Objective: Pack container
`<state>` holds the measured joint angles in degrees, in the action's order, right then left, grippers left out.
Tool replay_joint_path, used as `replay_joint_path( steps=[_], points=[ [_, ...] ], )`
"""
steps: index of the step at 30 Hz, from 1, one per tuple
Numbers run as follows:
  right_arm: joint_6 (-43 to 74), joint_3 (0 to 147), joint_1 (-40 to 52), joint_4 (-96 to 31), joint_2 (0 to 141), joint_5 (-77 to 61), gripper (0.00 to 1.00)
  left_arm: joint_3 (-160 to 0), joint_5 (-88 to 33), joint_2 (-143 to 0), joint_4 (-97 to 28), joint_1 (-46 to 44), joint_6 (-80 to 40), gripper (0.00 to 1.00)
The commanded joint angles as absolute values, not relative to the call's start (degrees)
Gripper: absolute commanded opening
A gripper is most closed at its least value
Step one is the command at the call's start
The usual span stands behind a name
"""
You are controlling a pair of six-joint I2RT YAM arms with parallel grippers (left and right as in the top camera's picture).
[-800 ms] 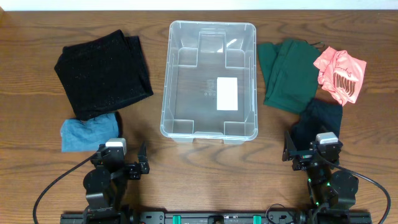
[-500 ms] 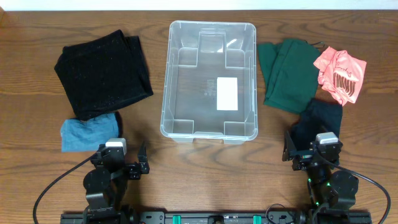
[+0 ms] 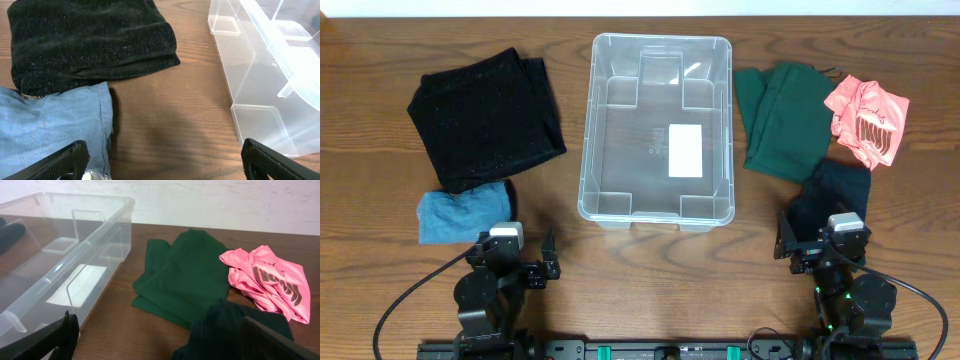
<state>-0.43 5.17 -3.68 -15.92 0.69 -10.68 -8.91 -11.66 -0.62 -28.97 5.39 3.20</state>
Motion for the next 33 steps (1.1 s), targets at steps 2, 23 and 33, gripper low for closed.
replay_joint_path(
  steps=[2, 23, 33],
  points=[
    [0.2, 5.0, -4.1, -16.0, 0.3, -10.9, 0.99, -8.2, -12.0, -0.2, -29.7, 5.1, 3.1, 0.98],
    [0.2, 5.0, -4.1, -16.0, 0.3, -10.9, 0.99, -8.2, -12.0, -0.2, -29.6, 5.1, 3.1, 0.98],
    [0.2, 5.0, -4.1, -16.0, 0.3, -10.9, 0.99, -8.2, -17.3, -0.2, -25.1, 5.1, -1.8, 0.98]
  ],
)
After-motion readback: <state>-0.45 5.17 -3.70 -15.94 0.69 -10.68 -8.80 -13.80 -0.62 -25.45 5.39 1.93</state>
